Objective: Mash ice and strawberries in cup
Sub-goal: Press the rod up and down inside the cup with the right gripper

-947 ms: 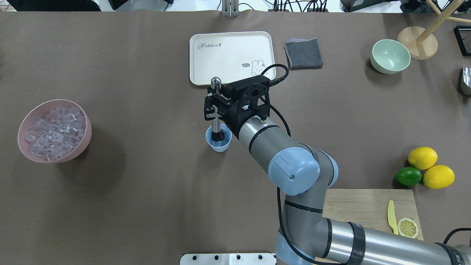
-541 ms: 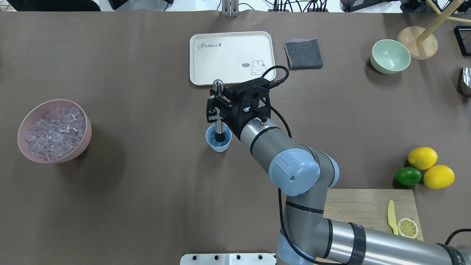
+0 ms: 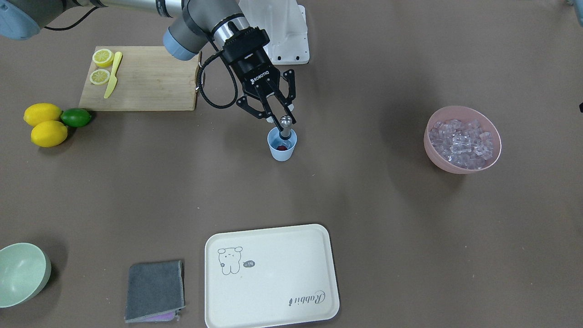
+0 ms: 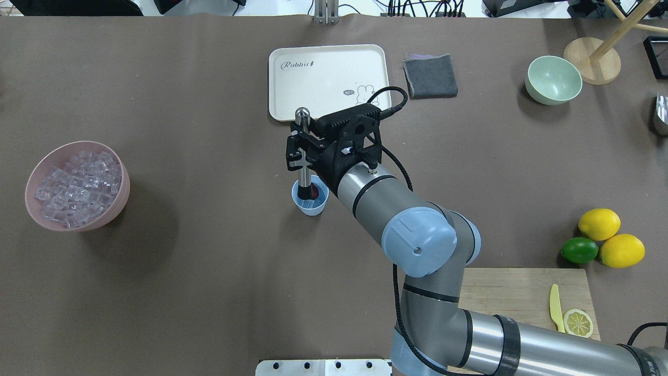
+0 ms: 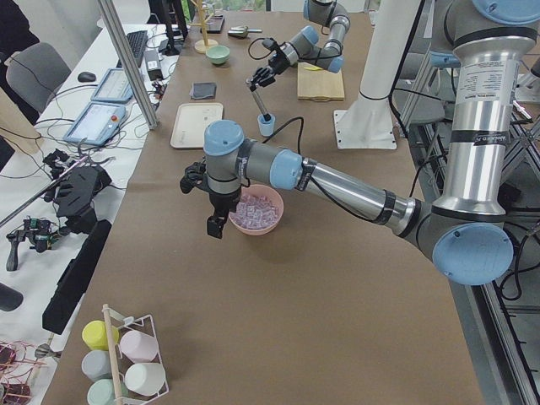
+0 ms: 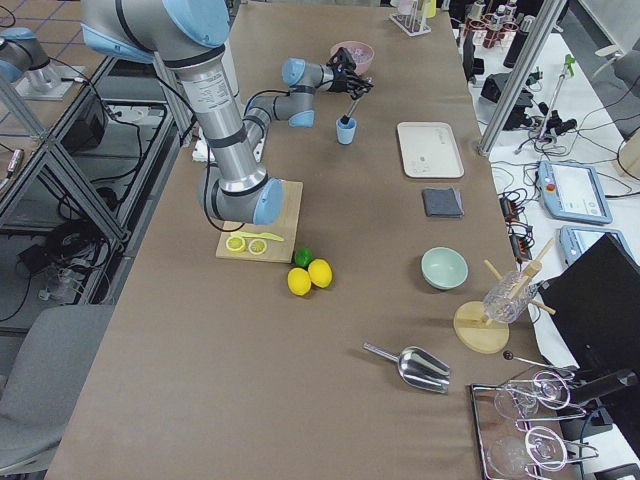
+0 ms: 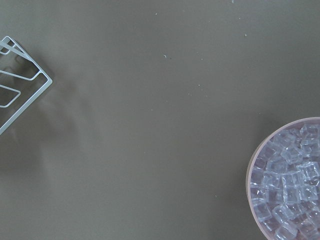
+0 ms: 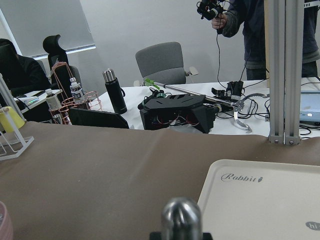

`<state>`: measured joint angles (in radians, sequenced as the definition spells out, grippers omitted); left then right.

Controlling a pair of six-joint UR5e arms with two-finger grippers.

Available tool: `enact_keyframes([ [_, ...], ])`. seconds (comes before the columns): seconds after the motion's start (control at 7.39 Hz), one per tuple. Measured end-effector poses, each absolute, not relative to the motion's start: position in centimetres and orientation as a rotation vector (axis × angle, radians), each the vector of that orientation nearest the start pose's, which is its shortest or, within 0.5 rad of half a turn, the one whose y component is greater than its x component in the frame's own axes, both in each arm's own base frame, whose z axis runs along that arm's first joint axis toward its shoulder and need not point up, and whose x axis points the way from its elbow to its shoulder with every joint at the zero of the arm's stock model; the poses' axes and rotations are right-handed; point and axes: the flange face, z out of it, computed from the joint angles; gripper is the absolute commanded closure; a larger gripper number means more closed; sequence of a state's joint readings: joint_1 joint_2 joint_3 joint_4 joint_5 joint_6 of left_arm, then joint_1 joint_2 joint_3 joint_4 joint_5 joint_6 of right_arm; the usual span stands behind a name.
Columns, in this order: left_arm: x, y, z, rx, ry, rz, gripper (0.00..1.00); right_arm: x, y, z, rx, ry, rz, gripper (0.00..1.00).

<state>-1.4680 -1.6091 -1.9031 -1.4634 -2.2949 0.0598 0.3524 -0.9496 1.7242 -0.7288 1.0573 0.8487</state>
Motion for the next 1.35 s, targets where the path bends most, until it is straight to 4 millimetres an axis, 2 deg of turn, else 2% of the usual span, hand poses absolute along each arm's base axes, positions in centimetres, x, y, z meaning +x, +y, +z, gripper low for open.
enact_keyframes([
  [0.27,-1.7,-50.0,49.2,0.236,0.727,0.249,0.03,-48.4,-38.3,11.1,1.142,-1.151,0.122,1.00],
  [0.41,-1.7,-49.9,49.2,0.235,0.727,0.248,0.03,-48.3,-38.4,11.2,1.137,-1.143,0.116,1.00],
  [0.81,-1.7,-49.8,49.3,0.235,0.727,0.248,0.03,-50.2,-38.7,13.0,1.109,-1.112,0.100,1.00],
  [1.35,-1.7,-49.9,49.2,0.237,0.727,0.248,0.03,-52.3,-38.9,14.3,1.083,-1.091,0.079,1.00],
])
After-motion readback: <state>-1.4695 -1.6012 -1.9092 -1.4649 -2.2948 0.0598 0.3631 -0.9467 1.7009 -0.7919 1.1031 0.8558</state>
